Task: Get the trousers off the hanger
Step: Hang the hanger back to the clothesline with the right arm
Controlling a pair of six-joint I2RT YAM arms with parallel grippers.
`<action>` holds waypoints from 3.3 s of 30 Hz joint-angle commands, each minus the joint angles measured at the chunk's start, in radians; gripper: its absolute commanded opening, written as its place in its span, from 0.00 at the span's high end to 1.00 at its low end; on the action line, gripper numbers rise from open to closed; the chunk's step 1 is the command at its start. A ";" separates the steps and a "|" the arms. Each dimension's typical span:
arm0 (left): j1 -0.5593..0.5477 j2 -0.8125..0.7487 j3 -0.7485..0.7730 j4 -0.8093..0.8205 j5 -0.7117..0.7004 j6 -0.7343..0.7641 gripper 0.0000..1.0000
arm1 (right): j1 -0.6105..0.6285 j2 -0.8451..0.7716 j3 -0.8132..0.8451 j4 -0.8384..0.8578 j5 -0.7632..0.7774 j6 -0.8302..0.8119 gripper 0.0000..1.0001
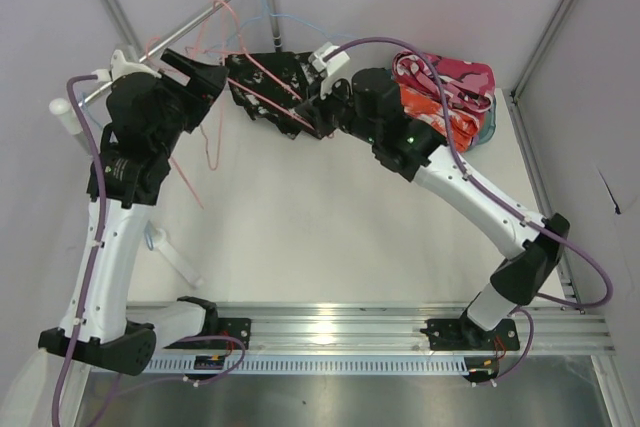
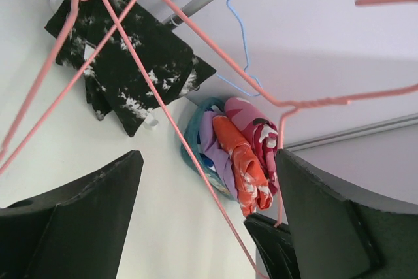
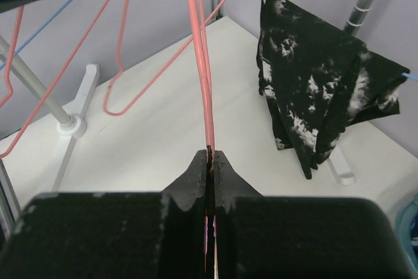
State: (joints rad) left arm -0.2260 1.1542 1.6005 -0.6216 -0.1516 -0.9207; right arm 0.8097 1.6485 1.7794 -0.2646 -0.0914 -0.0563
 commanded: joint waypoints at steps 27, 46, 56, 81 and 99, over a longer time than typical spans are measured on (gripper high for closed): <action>0.042 -0.089 0.136 -0.038 -0.034 0.305 0.10 | -0.064 -0.006 -0.038 0.171 0.000 0.010 1.00; 0.043 -0.229 0.052 -0.105 -0.078 0.445 0.09 | -0.043 0.335 0.235 0.326 -0.140 -0.002 1.00; 0.043 -0.255 0.042 -0.122 -0.138 0.445 0.08 | -0.004 0.487 0.437 0.226 -0.120 -0.019 1.00; 0.045 -0.225 0.121 -0.230 -0.175 0.434 0.05 | 0.057 0.455 0.364 0.166 -0.073 -0.065 0.65; 0.043 -0.186 0.095 -0.158 0.165 0.534 0.05 | -0.188 0.359 0.488 0.057 -0.197 -0.027 0.24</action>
State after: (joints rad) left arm -0.1909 0.9646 1.6928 -0.8368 -0.0986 -0.4309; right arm 0.6735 2.0174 2.2280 -0.2451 -0.2310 -0.1001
